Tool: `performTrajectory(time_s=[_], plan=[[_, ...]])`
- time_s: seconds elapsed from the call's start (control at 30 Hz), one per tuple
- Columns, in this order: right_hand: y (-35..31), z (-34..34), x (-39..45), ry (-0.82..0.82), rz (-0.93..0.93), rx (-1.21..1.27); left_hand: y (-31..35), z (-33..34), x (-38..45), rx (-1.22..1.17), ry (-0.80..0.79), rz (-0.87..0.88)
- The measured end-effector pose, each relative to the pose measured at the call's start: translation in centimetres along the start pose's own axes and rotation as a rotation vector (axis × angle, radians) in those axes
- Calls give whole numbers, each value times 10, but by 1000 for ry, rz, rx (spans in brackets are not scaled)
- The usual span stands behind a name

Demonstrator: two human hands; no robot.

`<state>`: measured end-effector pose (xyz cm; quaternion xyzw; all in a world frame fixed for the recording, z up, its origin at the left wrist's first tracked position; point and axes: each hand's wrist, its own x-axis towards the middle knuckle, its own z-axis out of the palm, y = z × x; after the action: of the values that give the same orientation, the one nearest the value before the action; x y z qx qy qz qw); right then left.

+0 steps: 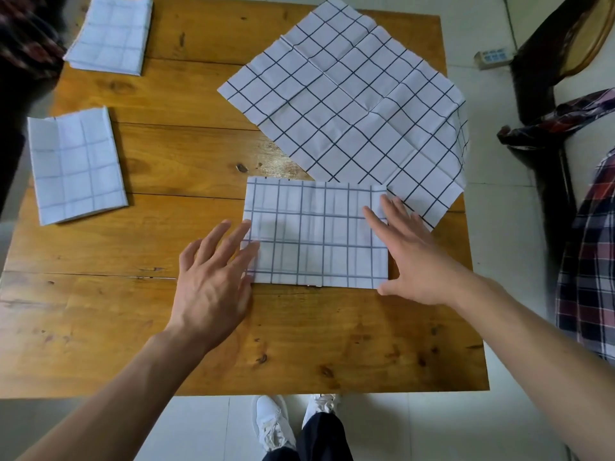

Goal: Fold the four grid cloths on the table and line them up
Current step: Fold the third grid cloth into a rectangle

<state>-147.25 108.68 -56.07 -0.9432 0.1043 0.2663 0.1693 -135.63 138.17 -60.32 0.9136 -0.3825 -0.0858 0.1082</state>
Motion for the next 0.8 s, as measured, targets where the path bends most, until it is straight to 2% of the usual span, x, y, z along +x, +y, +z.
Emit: performTrajectory(time_s=[0.07,0.13,0.3,0.43,0.57,0.8], plan=[[-12,3,-4,126,-12,148,1,-4,4,-66,91,63],[-25,10,-4,238,-21,203,4,-6,8,-112,97,126],[-42,29,2,301,5,148,9,-10,19,-71,-122,215],[-40,35,3,324,37,163,10,-13,28,-24,-172,268],[-36,35,3,311,28,172,7,-13,30,9,-113,295],[-38,29,3,354,16,298,7,-14,27,-76,87,174]])
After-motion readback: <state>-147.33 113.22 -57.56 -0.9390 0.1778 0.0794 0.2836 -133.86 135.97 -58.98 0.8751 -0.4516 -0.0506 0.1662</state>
